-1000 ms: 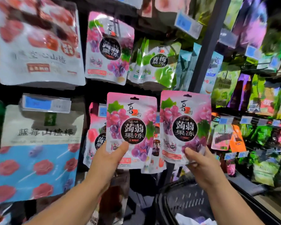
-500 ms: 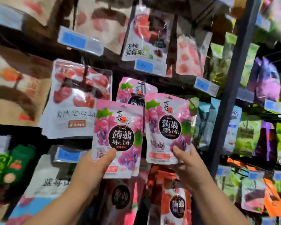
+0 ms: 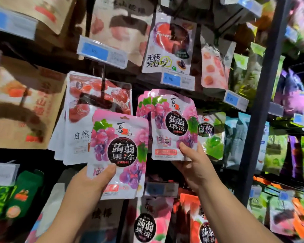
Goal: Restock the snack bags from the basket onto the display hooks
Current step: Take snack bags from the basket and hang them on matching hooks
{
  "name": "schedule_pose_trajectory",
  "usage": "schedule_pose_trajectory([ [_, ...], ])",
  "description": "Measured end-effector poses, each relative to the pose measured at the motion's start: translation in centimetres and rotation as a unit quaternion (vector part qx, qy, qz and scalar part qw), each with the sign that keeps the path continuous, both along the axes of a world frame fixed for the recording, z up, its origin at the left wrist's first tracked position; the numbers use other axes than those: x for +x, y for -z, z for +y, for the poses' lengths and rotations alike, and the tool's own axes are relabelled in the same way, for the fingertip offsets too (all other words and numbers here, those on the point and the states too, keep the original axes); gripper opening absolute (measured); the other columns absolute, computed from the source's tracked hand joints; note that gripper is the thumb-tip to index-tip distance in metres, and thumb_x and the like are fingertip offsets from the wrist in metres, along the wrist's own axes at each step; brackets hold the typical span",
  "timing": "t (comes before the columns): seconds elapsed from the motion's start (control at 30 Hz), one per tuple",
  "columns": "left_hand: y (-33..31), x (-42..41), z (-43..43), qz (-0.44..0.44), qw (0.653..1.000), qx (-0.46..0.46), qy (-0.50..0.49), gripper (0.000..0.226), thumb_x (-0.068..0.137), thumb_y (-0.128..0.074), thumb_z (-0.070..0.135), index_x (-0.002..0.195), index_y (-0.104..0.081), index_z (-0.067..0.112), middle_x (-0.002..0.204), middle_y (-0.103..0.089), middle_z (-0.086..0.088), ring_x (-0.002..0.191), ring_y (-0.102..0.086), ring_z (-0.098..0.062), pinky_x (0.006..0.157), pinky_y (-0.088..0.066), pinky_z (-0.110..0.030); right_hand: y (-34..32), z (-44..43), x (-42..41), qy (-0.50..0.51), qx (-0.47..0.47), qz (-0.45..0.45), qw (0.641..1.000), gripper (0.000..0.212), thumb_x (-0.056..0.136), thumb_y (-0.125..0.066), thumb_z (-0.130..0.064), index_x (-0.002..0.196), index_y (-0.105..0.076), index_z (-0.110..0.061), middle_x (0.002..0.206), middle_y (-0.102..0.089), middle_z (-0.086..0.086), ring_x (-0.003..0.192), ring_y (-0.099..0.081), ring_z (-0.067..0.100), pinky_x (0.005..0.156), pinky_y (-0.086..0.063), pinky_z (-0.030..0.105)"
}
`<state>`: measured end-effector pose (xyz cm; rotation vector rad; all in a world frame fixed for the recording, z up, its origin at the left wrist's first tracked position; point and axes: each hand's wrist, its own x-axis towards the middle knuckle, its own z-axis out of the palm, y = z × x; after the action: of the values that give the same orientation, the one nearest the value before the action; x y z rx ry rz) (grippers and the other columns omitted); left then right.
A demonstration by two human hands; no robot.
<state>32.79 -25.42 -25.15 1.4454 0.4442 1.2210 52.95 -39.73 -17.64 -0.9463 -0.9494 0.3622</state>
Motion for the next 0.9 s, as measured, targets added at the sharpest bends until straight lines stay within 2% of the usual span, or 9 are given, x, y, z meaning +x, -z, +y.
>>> schedule_pose_trajectory([
  [0.1, -0.4, -1.0, 0.6, 0.005, 1.0, 0.01, 0.001, 0.013, 0.086, -0.071, 0.034, 0.081, -0.076, 0.023, 0.083, -0.076, 0.004, 0.086, -0.068, -0.021, 0.074, -0.044, -0.035, -0.7, 0.2, -0.2, 0.008, -0.002, -0.013, 1.0, 0.046, 0.076, -0.066, -0.011, 0.122, -0.059, -0.01, 0.107, -0.074, 0.013, 0.096, -0.072, 0.029, 0.077, -0.061, 0.041],
  [0.23, -1.3, -2.2, 0.5, 0.007, 1.0, 0.023, 0.014, 0.018, 0.085, -0.072, 0.035, 0.079, -0.075, 0.019, 0.075, -0.076, 0.005, 0.082, -0.068, -0.023, 0.067, -0.043, -0.031, -1.0, 0.4, -0.3, 0.036, -0.011, -0.01, 0.999, 0.044, 0.076, -0.067, -0.014, 0.12, -0.06, -0.012, 0.108, -0.074, 0.01, 0.098, -0.071, 0.027, 0.087, -0.057, 0.045],
  [0.33, -1.3, -2.4, 0.9, 0.004, 0.998, 0.018, 0.055, 0.038, 0.069, -0.078, 0.058, 0.084, -0.077, 0.022, 0.085, -0.077, 0.001, 0.088, -0.072, -0.029, 0.085, -0.052, -0.045, -1.0, 0.6, -0.3, 0.052, -0.019, -0.005, 0.998, 0.035, 0.084, -0.066, -0.013, 0.118, -0.059, -0.014, 0.103, -0.075, 0.005, 0.095, -0.072, 0.022, 0.092, -0.053, 0.047],
  [0.43, -1.1, -2.5, 1.0, -0.01, 0.997, 0.009, 0.075, 0.06, 0.051, -0.076, 0.072, 0.092, -0.076, 0.028, 0.096, -0.077, -0.003, 0.094, -0.072, -0.032, 0.097, -0.048, -0.06, -0.8, 1.0, -0.2, 0.059, -0.03, 0.001, 0.998, 0.017, 0.091, -0.063, -0.01, 0.105, -0.06, -0.02, 0.094, -0.076, 0.0, 0.087, -0.073, 0.017, 0.084, -0.055, 0.043],
  [0.53, -1.0, -2.3, 0.8, -0.021, 0.996, 0.0, 0.088, 0.083, 0.036, -0.077, 0.083, 0.094, -0.077, 0.023, 0.096, -0.077, -0.005, 0.094, -0.072, -0.031, 0.098, -0.048, -0.059, -0.8, 1.4, 0.0, 0.073, -0.055, -0.002, 0.996, 0.018, 0.091, -0.064, -0.014, 0.108, -0.062, -0.02, 0.098, -0.076, 0.0, 0.091, -0.071, 0.018, 0.072, -0.054, 0.033],
  [0.6, -0.9, -2.1, 0.8, -0.02, 0.996, -0.007, 0.09, 0.091, 0.03, -0.075, 0.086, 0.093, -0.076, 0.021, 0.093, -0.077, -0.005, 0.091, -0.071, -0.031, 0.096, -0.049, -0.058, -0.8, 1.8, 0.3, 0.083, -0.065, -0.004, 0.994, 0.022, 0.091, -0.065, -0.016, 0.113, -0.062, -0.018, 0.102, -0.075, 0.001, 0.096, -0.07, 0.02, 0.072, -0.053, 0.032],
  [0.73, -0.6, -1.4, 0.6, -0.027, 0.994, -0.024, 0.101, 0.073, 0.04, -0.079, 0.075, 0.091, -0.076, 0.022, 0.093, -0.076, -0.006, 0.092, -0.071, -0.032, 0.096, -0.048, -0.062, -0.3, 2.4, 0.4, 0.13, -0.104, -0.048, 0.985, 0.033, 0.094, -0.064, -0.03, 0.124, -0.056, -0.019, 0.116, -0.071, 0.0, 0.103, -0.067, 0.016, 0.074, -0.049, 0.032],
  [0.83, -0.5, -0.7, 0.2, -0.035, 0.992, -0.034, 0.118, 0.052, 0.046, -0.077, 0.065, 0.086, -0.077, 0.032, 0.092, -0.077, -0.007, 0.091, -0.072, -0.035, 0.095, -0.049, -0.063, 0.7, 2.5, 0.7, 0.186, -0.152, -0.077, 0.968, 0.068, 0.083, -0.07, -0.051, 0.135, -0.036, -0.022, 0.13, -0.058, 0.004, 0.115, -0.059, 0.021, 0.09, -0.05, 0.039],
  [0.9, -0.3, -0.4, 0.0, -0.039, 0.992, -0.038, 0.116, 0.046, 0.045, -0.074, 0.064, 0.082, -0.076, 0.036, 0.089, -0.078, -0.005, 0.09, -0.072, -0.034, 0.095, -0.049, -0.062, 1.4, 2.2, 0.2, 0.254, -0.148, -0.122, 0.948, 0.066, 0.083, -0.071, -0.051, 0.129, -0.029, -0.029, 0.132, -0.047, 0.008, 0.117, -0.052, 0.022, 0.097, -0.045, 0.038],
])
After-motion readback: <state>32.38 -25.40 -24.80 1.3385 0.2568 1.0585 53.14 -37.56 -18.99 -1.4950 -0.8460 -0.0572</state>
